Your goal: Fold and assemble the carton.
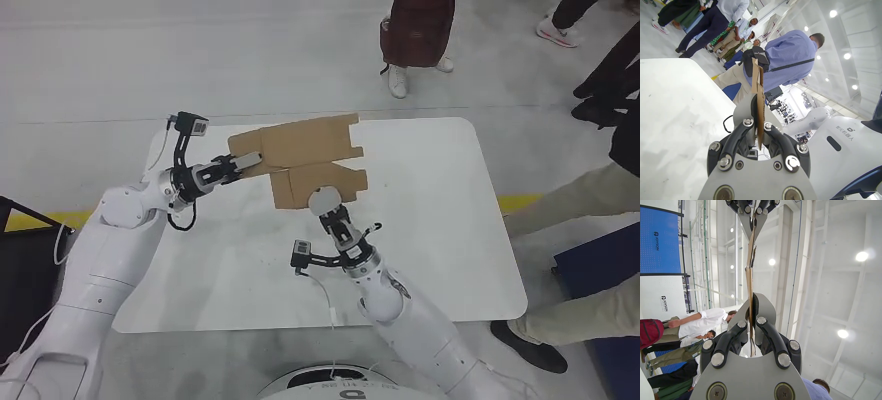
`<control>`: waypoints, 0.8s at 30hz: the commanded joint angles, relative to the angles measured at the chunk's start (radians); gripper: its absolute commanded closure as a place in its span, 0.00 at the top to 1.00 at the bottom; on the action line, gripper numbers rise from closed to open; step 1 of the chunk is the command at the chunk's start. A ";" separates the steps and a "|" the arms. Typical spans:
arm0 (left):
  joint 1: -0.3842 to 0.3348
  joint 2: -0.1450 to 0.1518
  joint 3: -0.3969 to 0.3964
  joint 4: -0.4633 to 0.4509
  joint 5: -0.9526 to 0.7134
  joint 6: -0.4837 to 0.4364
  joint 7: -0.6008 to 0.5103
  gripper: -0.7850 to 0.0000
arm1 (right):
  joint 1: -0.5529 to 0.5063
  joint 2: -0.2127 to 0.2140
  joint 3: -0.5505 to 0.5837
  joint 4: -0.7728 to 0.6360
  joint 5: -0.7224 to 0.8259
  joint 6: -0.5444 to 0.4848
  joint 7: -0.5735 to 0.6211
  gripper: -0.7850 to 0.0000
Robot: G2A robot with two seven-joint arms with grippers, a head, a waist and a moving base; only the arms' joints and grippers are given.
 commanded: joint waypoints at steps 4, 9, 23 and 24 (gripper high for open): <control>-0.007 0.002 -0.009 -0.006 0.067 0.002 -0.004 0.00 | 0.006 -0.009 0.004 0.005 0.011 0.003 0.006 1.00; -0.007 0.005 -0.022 -0.025 0.113 0.002 -0.001 0.00 | 0.017 -0.020 0.005 0.022 0.035 0.002 0.012 1.00; 0.000 0.019 -0.033 -0.122 0.351 0.028 -0.021 0.00 | 0.062 -0.060 0.004 0.088 0.129 0.004 0.047 1.00; 0.001 0.020 -0.033 -0.128 0.361 0.028 -0.020 0.00 | 0.064 -0.063 0.005 0.092 0.130 -0.005 0.048 1.00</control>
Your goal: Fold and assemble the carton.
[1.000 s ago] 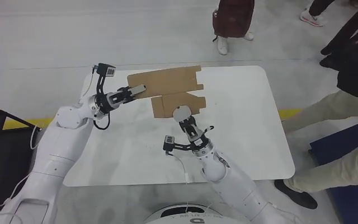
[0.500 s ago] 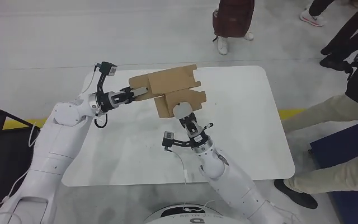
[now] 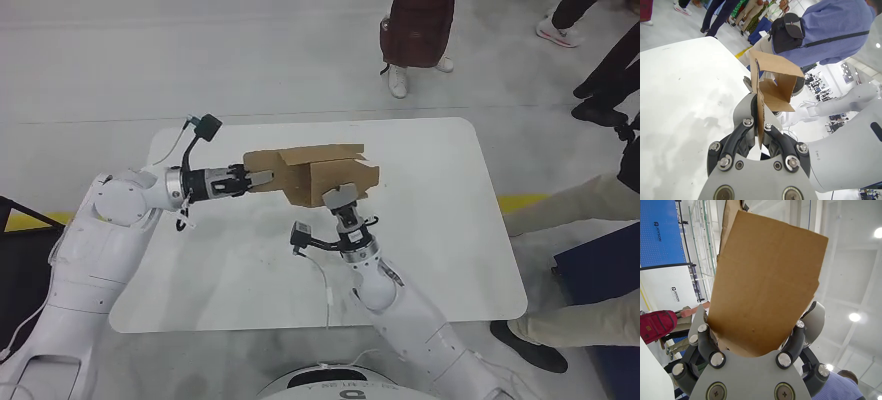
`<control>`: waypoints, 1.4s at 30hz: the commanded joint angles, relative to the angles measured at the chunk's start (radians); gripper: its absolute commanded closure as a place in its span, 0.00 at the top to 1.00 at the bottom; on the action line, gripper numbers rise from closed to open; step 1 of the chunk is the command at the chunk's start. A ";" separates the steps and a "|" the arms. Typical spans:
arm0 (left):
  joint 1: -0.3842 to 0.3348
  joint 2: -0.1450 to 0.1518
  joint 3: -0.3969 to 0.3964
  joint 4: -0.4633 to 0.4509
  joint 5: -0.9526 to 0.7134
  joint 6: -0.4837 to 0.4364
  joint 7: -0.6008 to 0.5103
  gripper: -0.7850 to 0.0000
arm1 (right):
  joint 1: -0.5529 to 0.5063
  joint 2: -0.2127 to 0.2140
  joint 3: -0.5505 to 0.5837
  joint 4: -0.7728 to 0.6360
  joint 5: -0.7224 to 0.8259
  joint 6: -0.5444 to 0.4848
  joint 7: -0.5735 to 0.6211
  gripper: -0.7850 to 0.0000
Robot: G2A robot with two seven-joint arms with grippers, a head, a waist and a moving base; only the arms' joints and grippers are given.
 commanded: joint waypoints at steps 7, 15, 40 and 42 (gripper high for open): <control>0.014 0.005 -0.006 -0.034 0.068 0.012 0.020 0.00 | 0.011 -0.017 0.011 0.019 0.005 -0.042 -0.003 1.00; 0.021 0.013 -0.069 -0.043 0.083 0.057 0.111 0.00 | -0.041 -0.015 0.062 0.025 -0.034 -0.070 -0.001 1.00; -0.102 0.014 0.019 -0.110 0.332 0.167 0.042 0.00 | -0.132 -0.008 0.130 -0.142 -0.397 -0.408 -0.058 1.00; -0.101 0.014 0.021 -0.111 0.332 0.163 0.048 0.00 | -0.133 -0.007 0.133 -0.172 -0.394 -0.423 -0.113 0.93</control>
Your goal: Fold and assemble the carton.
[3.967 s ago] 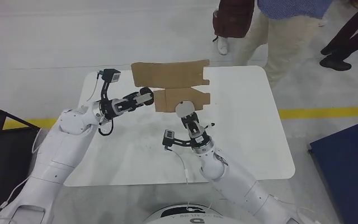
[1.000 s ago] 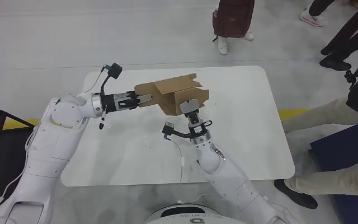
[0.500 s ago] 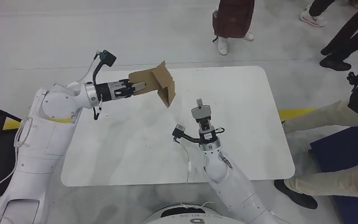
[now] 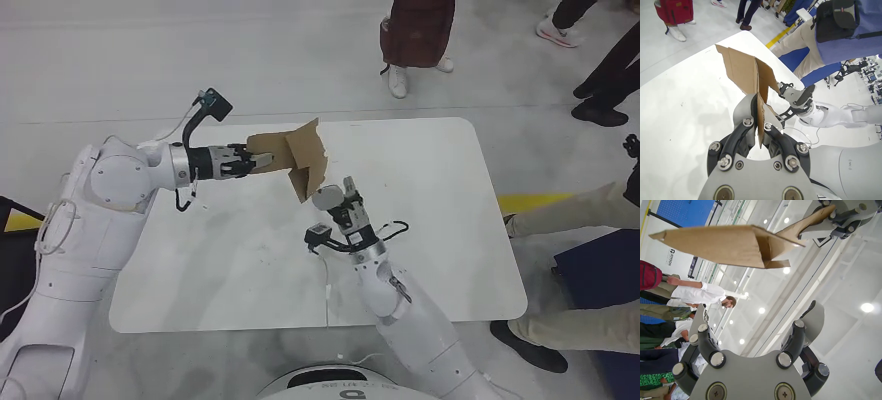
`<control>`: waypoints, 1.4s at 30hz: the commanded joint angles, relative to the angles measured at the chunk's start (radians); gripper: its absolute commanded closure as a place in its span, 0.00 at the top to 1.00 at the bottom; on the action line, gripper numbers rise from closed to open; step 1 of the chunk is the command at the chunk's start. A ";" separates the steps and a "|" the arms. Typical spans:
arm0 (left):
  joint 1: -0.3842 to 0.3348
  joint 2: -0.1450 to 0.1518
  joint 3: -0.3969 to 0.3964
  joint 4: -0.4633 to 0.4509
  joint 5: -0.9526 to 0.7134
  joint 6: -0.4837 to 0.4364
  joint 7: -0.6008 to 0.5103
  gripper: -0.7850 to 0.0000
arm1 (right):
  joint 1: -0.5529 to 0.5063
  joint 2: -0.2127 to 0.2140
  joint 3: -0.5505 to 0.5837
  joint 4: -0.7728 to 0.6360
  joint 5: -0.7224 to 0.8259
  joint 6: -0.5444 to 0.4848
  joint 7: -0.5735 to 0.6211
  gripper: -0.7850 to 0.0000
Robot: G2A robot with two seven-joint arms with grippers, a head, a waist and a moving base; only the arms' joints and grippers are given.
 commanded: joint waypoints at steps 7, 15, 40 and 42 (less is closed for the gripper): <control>0.016 0.001 -0.002 0.006 -0.023 -0.016 0.034 0.00 | -0.011 0.005 0.074 -0.121 0.109 0.012 -0.084 0.84; 0.048 0.010 -0.038 0.016 -0.046 -0.027 0.046 0.00 | -0.043 0.018 0.138 -0.147 -0.242 -0.224 -0.073 1.00; 0.089 0.020 -0.068 0.008 -0.114 -0.037 0.060 0.00 | 0.016 0.058 0.125 -0.314 -1.178 -0.250 -0.217 1.00; 0.092 0.021 -0.071 0.006 -0.113 -0.035 0.062 0.00 | 0.032 0.065 0.113 -0.329 -1.350 -0.222 -0.259 1.00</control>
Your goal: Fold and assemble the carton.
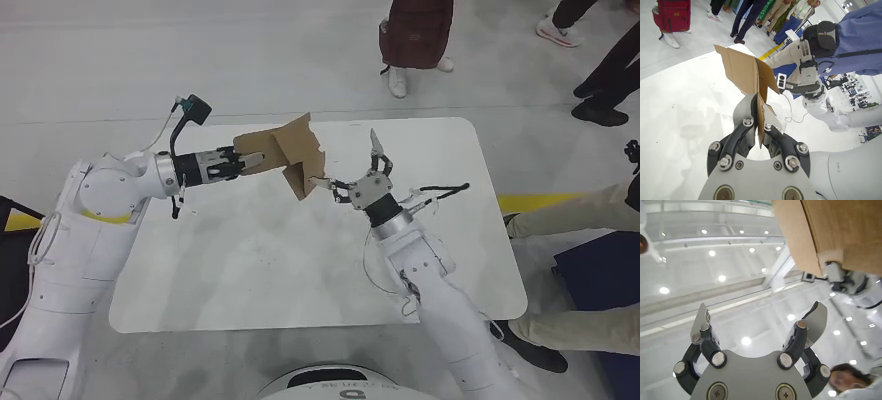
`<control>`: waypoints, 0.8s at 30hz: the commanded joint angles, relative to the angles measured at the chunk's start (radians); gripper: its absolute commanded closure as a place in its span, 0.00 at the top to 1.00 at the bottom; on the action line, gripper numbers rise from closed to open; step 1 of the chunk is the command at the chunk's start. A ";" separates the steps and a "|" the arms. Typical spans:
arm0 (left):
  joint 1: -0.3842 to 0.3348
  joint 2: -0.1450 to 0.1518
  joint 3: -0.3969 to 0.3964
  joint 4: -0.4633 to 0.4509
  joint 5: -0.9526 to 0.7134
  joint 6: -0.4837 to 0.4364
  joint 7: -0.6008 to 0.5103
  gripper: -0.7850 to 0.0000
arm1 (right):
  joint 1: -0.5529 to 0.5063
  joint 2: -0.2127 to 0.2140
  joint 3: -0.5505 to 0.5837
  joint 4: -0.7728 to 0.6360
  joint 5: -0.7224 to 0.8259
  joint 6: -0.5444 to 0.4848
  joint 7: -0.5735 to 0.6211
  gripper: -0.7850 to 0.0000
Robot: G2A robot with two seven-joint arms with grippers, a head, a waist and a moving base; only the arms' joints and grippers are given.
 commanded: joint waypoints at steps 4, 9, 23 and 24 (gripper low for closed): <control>0.007 0.002 -0.005 -0.006 0.002 0.004 0.007 0.00 | 0.035 0.022 -0.042 -0.044 -0.559 0.082 -0.081 1.00; 0.009 0.003 -0.006 -0.010 0.001 0.009 0.005 0.00 | 0.027 0.035 -0.072 -0.084 -0.849 0.103 -0.105 1.00; -0.012 0.002 0.016 -0.005 -0.004 0.022 -0.007 0.00 | 0.040 0.042 -0.078 -0.077 -0.992 0.160 -0.114 1.00; -0.014 0.001 0.019 -0.004 -0.004 0.021 -0.009 0.00 | 0.050 0.048 -0.087 -0.084 -1.073 0.185 -0.088 1.00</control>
